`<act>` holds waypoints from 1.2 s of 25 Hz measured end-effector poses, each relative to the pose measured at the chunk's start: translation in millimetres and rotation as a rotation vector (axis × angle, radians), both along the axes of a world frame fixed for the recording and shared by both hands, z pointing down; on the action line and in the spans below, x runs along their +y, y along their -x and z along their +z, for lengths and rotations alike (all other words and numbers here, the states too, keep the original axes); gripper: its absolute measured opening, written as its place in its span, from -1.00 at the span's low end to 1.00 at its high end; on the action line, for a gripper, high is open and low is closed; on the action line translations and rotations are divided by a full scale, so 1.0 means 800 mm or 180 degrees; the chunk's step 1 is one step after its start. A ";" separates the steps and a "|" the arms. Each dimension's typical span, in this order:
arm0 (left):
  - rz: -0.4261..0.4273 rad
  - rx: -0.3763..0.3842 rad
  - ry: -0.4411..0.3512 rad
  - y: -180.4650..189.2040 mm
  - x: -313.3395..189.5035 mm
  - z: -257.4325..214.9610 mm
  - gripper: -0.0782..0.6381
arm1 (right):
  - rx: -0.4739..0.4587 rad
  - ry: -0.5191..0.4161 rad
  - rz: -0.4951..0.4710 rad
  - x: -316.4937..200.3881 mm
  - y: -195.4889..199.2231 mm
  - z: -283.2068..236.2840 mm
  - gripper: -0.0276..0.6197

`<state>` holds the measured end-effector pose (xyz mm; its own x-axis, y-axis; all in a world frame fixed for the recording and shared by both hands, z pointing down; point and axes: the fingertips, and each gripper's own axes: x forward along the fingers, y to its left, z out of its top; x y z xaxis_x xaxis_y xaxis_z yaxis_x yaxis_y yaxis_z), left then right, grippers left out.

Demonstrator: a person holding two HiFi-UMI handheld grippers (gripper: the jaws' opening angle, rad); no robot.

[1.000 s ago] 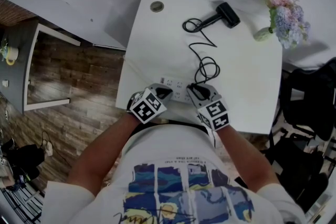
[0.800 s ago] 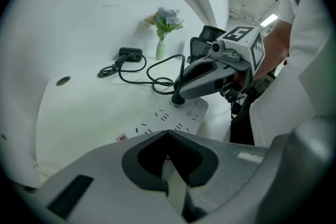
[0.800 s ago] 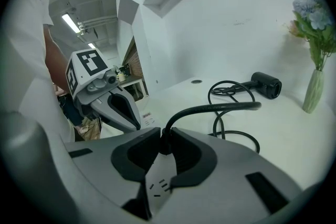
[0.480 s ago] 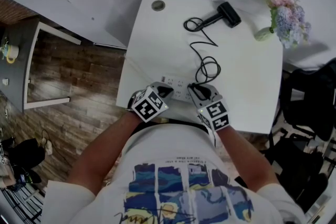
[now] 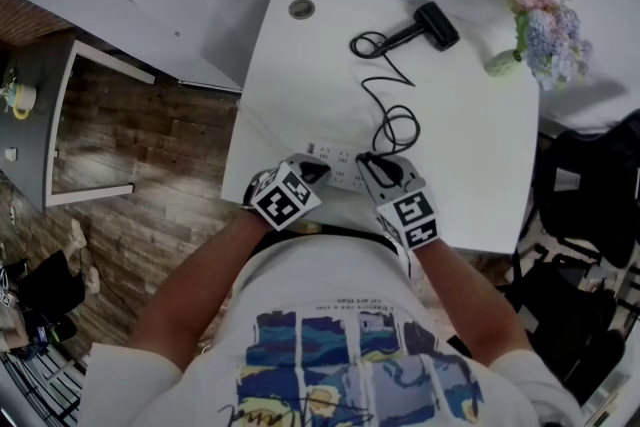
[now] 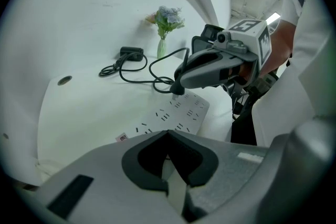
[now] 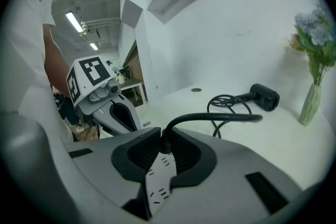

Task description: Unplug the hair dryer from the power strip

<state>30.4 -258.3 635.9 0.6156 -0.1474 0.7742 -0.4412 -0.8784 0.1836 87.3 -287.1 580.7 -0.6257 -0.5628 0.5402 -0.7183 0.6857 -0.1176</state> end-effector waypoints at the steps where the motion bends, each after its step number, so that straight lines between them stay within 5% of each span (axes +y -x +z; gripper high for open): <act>1: -0.0002 0.0004 -0.0001 0.000 0.000 0.000 -0.78 | 0.0021 -0.0064 -0.0029 -0.004 0.003 -0.009 -0.73; 30: -0.0031 0.0064 0.0051 0.002 0.001 -0.001 -0.78 | -0.0348 -0.0194 0.0032 -0.007 -0.015 -0.088 -0.72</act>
